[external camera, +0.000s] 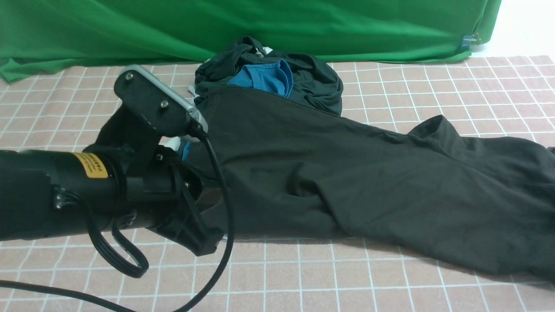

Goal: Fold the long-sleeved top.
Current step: Use the right arm to clamp the right edge of the fabric, then use the right arm to drag the right edge of the fabric to the left and folds it over the left edge

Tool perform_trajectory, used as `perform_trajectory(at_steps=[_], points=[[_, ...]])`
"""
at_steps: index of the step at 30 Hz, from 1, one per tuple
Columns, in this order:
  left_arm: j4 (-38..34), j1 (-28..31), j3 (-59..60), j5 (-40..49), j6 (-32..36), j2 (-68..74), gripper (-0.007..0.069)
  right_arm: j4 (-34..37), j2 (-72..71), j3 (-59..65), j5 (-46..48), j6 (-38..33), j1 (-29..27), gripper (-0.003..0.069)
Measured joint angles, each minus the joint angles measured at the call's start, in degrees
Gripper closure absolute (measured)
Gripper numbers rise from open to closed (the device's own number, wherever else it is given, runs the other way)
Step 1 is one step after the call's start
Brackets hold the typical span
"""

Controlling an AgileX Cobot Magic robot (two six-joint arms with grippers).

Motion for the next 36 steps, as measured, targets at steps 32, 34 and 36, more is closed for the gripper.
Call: perform_trajectory(at_steps=[32, 34, 36], points=[[0.88, -0.02, 0.00, 0.00, 0.00, -0.06, 0.0606, -11.11, -29.75, -3.91, 24.88, 3.45, -6.38, 0.0562], [0.88, -0.02, 0.00, 0.00, 0.00, -0.06, 0.0606, -9.04, -32.30, -4.75, 25.60, 2.21, -6.38, 0.0562], [1.06, -0.02, 0.00, 0.00, 0.00, -0.06, 0.0606, -5.65, -33.92, -5.40, 25.76, -0.06, -6.38, 0.0562]])
